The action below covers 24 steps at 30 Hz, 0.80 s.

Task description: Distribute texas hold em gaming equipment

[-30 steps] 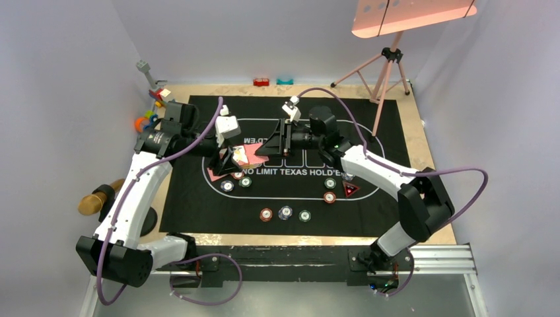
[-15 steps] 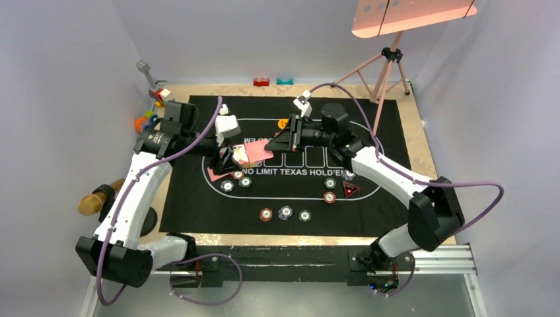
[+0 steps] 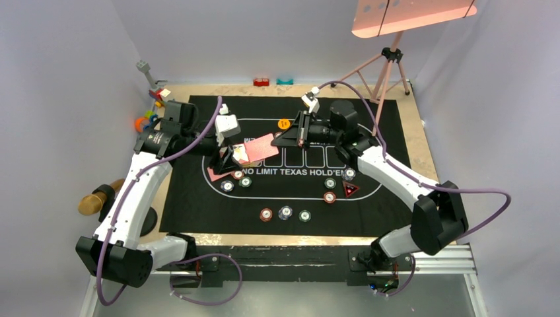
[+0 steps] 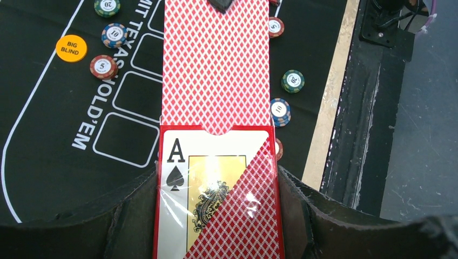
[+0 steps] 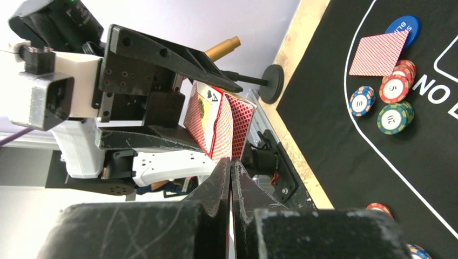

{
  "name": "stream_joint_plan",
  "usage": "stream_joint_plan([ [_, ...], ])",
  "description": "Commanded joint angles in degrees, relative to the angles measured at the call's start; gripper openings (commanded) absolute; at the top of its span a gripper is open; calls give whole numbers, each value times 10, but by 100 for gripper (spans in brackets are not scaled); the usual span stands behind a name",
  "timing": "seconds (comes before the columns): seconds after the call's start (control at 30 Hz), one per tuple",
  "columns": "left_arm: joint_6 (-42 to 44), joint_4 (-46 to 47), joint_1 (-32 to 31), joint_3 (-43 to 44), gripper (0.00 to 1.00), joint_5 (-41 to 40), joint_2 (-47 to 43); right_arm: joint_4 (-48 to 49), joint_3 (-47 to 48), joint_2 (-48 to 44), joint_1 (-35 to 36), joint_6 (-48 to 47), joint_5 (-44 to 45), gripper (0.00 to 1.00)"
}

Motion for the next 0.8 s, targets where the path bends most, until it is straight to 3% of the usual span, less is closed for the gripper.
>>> stream_joint_plan([
  [0.0,-13,37,4,3,0,35,-14,54,-5,-23,-27,44,-37,0],
  [0.3,9,-4,5,23,0,27,-1,70,2,-7,-105,62,-64,0],
  [0.47,-10,8,4,30,0,47,-7,5,40,28,-147,6,-47,0],
  [0.77,-68,43,4,34,0,77,-28,-95,197,208,-156,-93,60,0],
])
